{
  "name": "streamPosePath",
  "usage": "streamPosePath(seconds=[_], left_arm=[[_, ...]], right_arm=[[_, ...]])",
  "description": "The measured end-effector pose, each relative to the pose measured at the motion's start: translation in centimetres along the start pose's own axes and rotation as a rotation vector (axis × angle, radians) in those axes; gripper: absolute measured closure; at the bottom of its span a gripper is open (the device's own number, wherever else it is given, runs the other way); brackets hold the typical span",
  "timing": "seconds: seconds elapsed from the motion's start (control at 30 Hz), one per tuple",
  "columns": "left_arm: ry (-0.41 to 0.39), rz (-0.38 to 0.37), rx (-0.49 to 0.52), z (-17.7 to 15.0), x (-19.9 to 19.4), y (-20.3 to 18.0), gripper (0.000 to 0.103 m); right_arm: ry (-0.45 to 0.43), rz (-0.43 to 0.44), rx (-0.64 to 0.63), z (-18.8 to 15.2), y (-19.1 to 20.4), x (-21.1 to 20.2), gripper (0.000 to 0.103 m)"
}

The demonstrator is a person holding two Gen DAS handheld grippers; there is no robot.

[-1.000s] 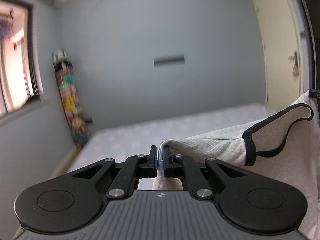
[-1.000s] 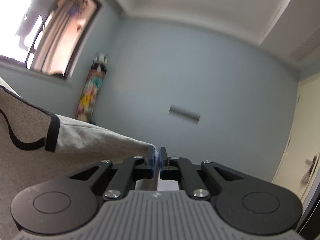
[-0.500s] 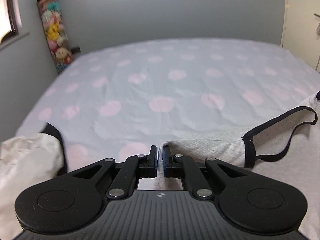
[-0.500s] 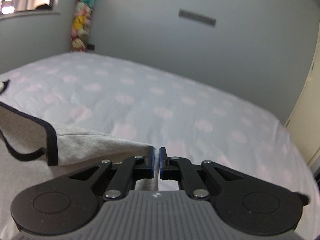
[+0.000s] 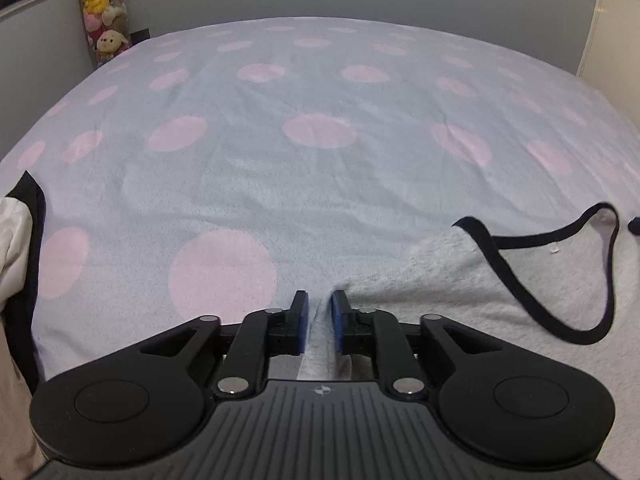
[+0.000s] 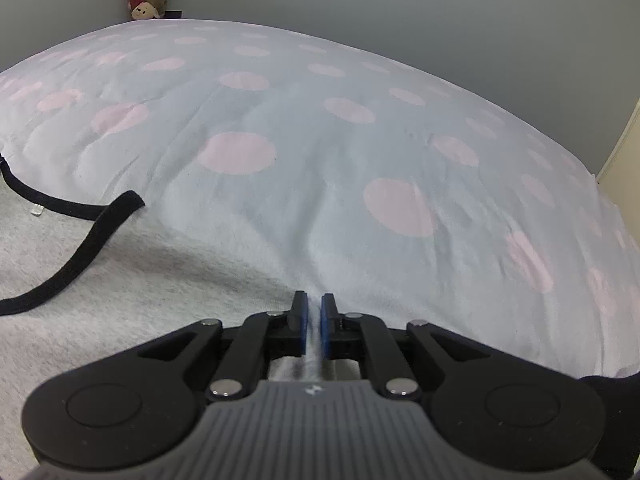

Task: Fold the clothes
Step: 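Lay the t-shirt flat on the bed and open both grippers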

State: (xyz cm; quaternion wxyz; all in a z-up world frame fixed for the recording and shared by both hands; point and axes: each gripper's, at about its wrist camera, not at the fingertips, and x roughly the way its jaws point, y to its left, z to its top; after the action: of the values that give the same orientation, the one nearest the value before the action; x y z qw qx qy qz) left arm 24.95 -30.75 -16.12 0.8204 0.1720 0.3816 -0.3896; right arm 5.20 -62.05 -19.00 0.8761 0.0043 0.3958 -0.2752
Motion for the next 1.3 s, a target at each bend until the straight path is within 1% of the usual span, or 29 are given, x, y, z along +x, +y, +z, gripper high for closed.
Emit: streamPosePath(seconds=[0.03,0.07,0.1,0.17,0.23,0.3,0.4,0.53,0.6,0.67,0.73,0.77,0.87,0.93,1.0,1.07,1.13,1.17,1.23,1.3], left_arm=[[-0.015,-0.005,-0.011,-0.1,-0.9,0.3,0.072],[-0.033,-0.008,-0.021,0.2,-1.7,0.6,0.063],[-0.053,-0.010,-0.024,1.0,-2.4,1.0,0.057],[-0.072,-0.030,-0.009,0.1,-5.2,0.2,0.057],[-0.089,-0.053,0.007,-0.8,-7.7,-0.8,0.058],[-0.093,-0.096,0.033,-0.9,-7.5,-2.0,0.064],[-0.079,-0.121,0.047,-0.6,-5.7,-3.9,0.065],[-0.041,-0.125,0.029,0.5,-1.9,-4.3,0.065],[-0.030,-0.133,0.014,0.1,-1.2,-5.6,0.065],[-0.019,-0.139,0.000,0.6,0.4,-5.8,0.065],[-0.009,-0.139,-0.014,1.4,2.1,-5.6,0.065],[-0.005,-0.135,-0.023,2.3,3.9,-5.2,0.065],[-0.024,-0.120,-0.035,2.1,4.1,-6.0,0.065],[-0.035,-0.106,-0.041,3.4,5.8,-5.2,0.065],[-0.035,-0.105,-0.060,3.2,5.1,-5.6,0.064],[-0.038,-0.118,-0.079,2.3,2.8,-6.1,0.064],[-0.035,-0.158,-0.081,1.4,0.3,-5.9,0.061],[-0.034,-0.171,-0.065,0.6,-1.5,-5.9,0.059],[-0.030,-0.171,-0.010,-1.1,-5.8,-6.0,0.059],[-0.023,-0.143,0.028,-2.1,-8.8,-5.4,0.058]], right_arm=[[0.003,-0.010,0.001,0.3,0.1,0.2,0.078],[0.003,-0.023,0.007,0.6,0.1,0.2,0.070],[-0.007,-0.035,0.018,0.7,0.1,-0.2,0.063],[-0.038,-0.038,0.035,1.0,0.2,-0.9,0.063],[-0.074,-0.005,0.032,1.1,0.6,-2.5,0.065],[-0.098,0.029,0.026,1.1,1.1,-3.4,0.066],[-0.084,0.082,0.008,1.1,2.4,-2.7,0.086],[-0.066,0.154,-0.016,1.1,4.2,-1.6,0.087],[-0.057,0.189,-0.028,1.1,5.0,-1.1,0.087],[-0.042,0.223,-0.027,1.2,5.7,-0.2,0.087],[-0.035,0.234,-0.002,1.3,5.8,1.0,0.088],[-0.036,0.234,0.002,1.5,5.9,1.4,0.088],[-0.039,0.232,0.013,2.1,6.1,2.3,0.088],[-0.041,0.231,0.021,2.5,6.3,3.0,0.088],[-0.044,0.232,0.029,2.8,6.4,3.0,0.089],[-0.050,0.239,0.037,2.4,6.3,1.4,0.088],[-0.055,0.246,0.046,2.1,6.3,-0.1,0.088],[-0.058,0.250,0.050,2.0,6.2,-0.9,0.088],[-0.064,0.258,0.059,1.6,6.1,-2.4,0.087],[-0.069,0.270,0.070,1.0,6.0,-4.3,0.087]])
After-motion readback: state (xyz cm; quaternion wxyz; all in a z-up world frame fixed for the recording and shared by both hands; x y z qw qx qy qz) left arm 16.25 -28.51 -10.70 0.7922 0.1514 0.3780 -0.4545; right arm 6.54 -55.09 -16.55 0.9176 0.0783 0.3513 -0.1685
